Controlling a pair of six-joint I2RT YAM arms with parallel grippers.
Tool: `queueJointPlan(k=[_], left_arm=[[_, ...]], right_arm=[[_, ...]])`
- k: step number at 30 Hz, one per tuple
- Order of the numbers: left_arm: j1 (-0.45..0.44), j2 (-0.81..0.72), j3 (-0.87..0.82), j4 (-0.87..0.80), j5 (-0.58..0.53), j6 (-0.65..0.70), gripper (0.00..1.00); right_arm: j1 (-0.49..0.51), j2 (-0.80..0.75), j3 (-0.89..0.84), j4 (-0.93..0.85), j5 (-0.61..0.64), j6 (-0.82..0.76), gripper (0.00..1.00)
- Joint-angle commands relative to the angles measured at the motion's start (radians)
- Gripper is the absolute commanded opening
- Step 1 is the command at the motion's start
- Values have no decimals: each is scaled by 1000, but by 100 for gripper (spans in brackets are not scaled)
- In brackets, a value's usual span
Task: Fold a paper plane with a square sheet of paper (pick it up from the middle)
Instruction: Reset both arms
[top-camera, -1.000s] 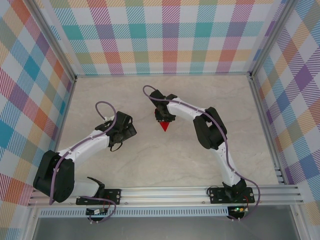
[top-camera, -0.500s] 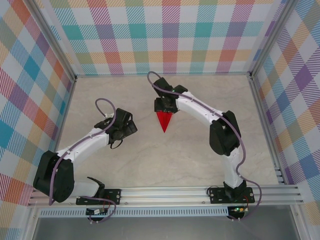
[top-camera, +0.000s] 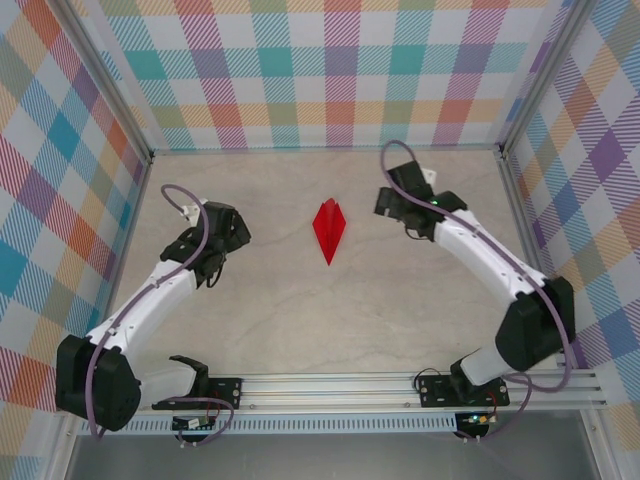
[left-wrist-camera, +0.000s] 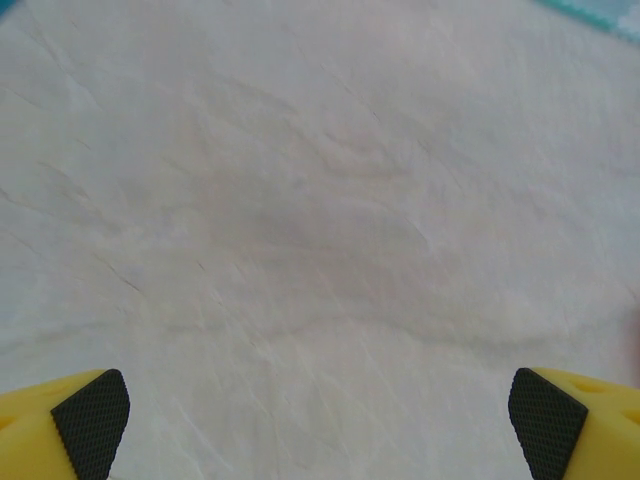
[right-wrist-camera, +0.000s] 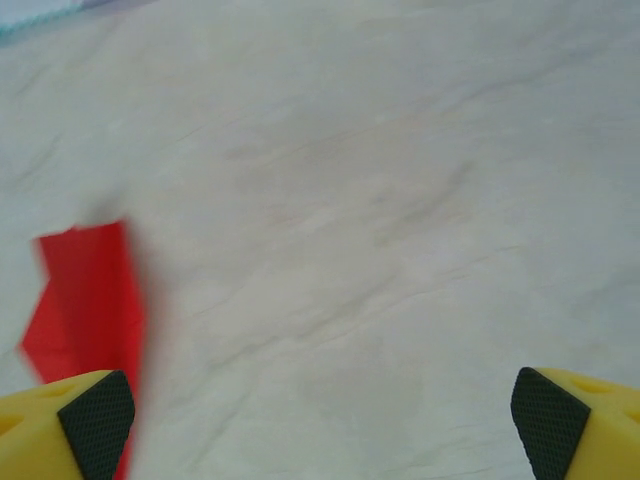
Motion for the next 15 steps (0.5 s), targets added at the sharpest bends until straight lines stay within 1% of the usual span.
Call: queueJointPlan(k=[1, 3, 5, 9, 12, 15], left_arm=[[63, -37, -78, 117, -99, 90, 100], [104, -58, -141, 205, -127, 88, 100], [151, -78, -208, 289, -117, 104, 100], [161, -133, -350, 476, -158, 206, 100], [170, -163, -443, 601, -138, 284, 100], [206, -153, -512, 717, -45, 335, 100]], right_arm=[[-80, -116, -153, 137, 115, -53, 100], [-139, -187, -271, 234, 114, -87, 100], [-185, -252, -402, 345, 114, -146, 100], [-241, -350, -608, 533, 111, -232, 100], [-262, -366, -742, 698, 111, -322, 100], [-276, -317, -802, 820, 57, -374, 100]])
